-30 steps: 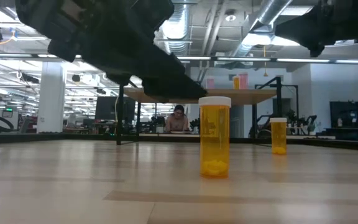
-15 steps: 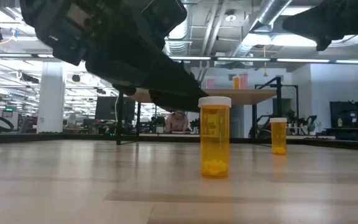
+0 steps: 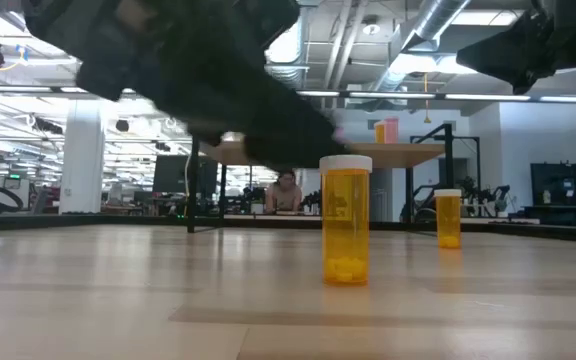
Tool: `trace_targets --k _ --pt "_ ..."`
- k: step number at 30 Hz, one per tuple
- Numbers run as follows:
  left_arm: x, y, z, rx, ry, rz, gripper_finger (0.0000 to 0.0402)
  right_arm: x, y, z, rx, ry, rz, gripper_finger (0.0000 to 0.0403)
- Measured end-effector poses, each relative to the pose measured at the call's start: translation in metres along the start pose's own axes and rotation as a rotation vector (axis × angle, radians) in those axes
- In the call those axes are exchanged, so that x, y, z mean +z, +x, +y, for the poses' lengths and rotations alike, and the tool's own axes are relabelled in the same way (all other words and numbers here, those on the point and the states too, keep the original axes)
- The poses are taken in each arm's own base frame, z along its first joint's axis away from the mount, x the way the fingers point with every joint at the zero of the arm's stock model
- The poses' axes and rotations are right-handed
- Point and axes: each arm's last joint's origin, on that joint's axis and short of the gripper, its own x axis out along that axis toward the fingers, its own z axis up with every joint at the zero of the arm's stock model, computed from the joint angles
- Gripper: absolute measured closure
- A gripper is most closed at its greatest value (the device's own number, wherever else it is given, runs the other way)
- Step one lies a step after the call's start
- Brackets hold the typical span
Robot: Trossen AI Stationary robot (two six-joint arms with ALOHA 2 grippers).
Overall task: Pick and place medicine bottles onto shelf by color
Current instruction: Put the bottom small orange pill bottle on the shelf
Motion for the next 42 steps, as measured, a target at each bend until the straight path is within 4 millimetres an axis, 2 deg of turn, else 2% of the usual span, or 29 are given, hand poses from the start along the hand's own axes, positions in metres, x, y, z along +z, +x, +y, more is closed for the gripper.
trace_targets --k 6,10,25,28,37,42 --pt "-0.003 0.014 0.001 -0.021 0.007 0.022 0.0134 0.000 0.000 0.000 0.020 0.009 -0.002 0.0301" --pt "-0.005 0.016 0.002 0.009 -0.006 0.103 0.0134 0.000 0.000 0.001 0.023 0.014 0.000 0.0300" --pt "-0.002 0.016 0.004 0.053 -0.016 0.094 0.0136 -0.001 0.000 0.001 0.024 0.012 0.004 0.0301" --pt "-0.002 0.016 0.004 0.051 -0.017 0.093 0.0154 -0.001 0.000 0.001 0.024 0.013 0.004 0.0301" --pt "-0.003 0.016 0.003 0.003 -0.020 0.097 0.0246 -0.001 0.000 0.001 0.024 0.020 0.004 0.0301" --pt "-0.003 0.016 0.003 0.005 -0.027 0.097 0.0280 -0.001 0.000 0.001 0.024 0.024 0.004 0.0301"
